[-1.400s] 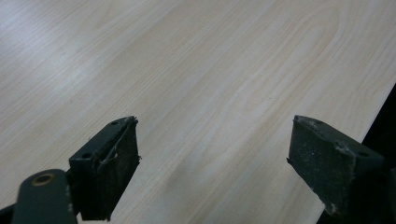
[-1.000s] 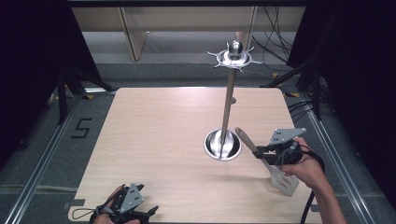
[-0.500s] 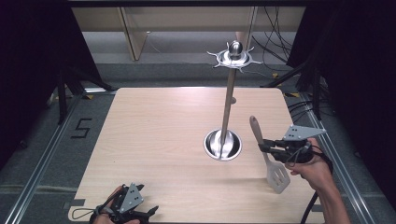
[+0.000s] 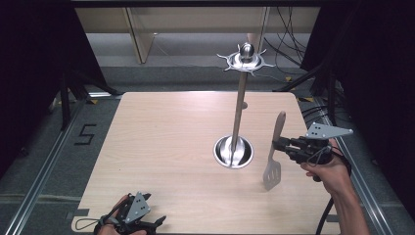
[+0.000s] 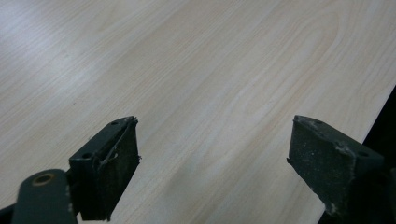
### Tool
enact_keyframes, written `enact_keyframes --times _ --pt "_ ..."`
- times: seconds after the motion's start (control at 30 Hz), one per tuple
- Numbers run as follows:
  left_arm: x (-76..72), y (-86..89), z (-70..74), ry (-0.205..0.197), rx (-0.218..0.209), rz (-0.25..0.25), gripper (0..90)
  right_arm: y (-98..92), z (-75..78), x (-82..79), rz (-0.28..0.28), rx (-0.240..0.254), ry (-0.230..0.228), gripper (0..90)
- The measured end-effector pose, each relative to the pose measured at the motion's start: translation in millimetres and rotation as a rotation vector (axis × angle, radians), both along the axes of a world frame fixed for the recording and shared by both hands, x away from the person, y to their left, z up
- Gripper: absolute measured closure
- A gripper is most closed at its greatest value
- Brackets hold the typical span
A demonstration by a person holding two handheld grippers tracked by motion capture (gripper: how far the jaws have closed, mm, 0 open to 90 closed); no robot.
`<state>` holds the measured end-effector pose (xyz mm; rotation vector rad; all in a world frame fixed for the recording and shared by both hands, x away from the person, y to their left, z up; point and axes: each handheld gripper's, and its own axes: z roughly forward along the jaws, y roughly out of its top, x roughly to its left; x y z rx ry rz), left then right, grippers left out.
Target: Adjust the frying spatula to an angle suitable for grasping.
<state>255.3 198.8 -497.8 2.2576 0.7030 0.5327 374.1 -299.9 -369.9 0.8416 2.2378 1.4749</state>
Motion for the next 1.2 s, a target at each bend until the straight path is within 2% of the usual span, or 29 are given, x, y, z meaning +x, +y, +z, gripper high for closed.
enact_keyframes --times 0.07,0.13,0.2,0.27,0.4,0.43,0.57,0.73,0.87,0.93,0.97,1.0,1.1,1.13,1.17,1.2 --pt "-0.1 0.0 0.1 0.000 -0.001 -0.001 15.3 0.0 4.7 2.8 0.016 -0.001 0.001 75.7" --pt "0.0 0.0 0.1 0.001 0.001 -0.001 15.3 2.4 8.0 6.0 -0.003 0.026 -0.025 75.6" --pt "-0.1 -0.1 -0.1 0.002 0.002 -0.002 15.3 2.7 13.4 9.1 0.004 0.023 -0.021 75.7" --pt "0.0 0.2 0.3 0.001 0.006 -0.002 15.3 4.2 17.9 12.6 0.012 0.042 -0.022 75.7" --pt "0.0 0.6 0.4 -0.002 0.006 0.000 15.3 7.4 28.7 17.4 0.009 0.038 -0.028 75.7" --pt "0.0 0.6 0.5 -0.002 0.005 0.000 15.3 9.2 30.2 18.0 -0.008 0.043 -0.042 75.7" --pt "-0.2 0.3 0.5 -0.004 -0.002 -0.001 15.3 11.4 42.1 21.1 0.011 0.026 -0.041 75.7" --pt "-0.2 0.3 0.6 -0.005 0.001 -0.002 15.3 13.5 58.1 27.0 0.007 0.029 -0.066 75.7" --pt "-0.1 0.2 0.2 -0.002 -0.002 0.000 15.3 15.6 65.4 28.3 0.013 0.031 -0.064 75.7" --pt "-0.1 0.2 0.2 -0.001 0.002 -0.001 15.3 16.8 69.1 30.3 0.006 0.025 -0.081 75.7" --pt "0.0 0.4 0.5 0.000 0.008 -0.002 15.3 17.1 72.1 31.2 0.015 0.018 -0.072 75.7" --pt "-0.2 0.2 0.5 -0.002 0.006 0.000 15.3 18.5 72.9 31.9 0.002 0.028 -0.078 75.7" --pt "-0.1 0.3 0.3 -0.003 0.003 0.000 15.3 19.2 79.6 36.6 0.022 0.010 -0.089 75.7" --pt "-0.1 0.6 0.5 -0.002 0.007 0.000 15.3 20.3 81.5 36.5 0.023 0.012 -0.068 75.7" --pt "-0.1 0.5 0.5 -0.002 0.006 0.001 15.3 21.6 82.6 37.8 0.012 0.016 -0.081 75.7" --pt "-0.1 0.6 0.6 -0.003 0.007 -0.001 15.3 21.4 84.8 38.5 0.022 0.008 -0.073 75.7"
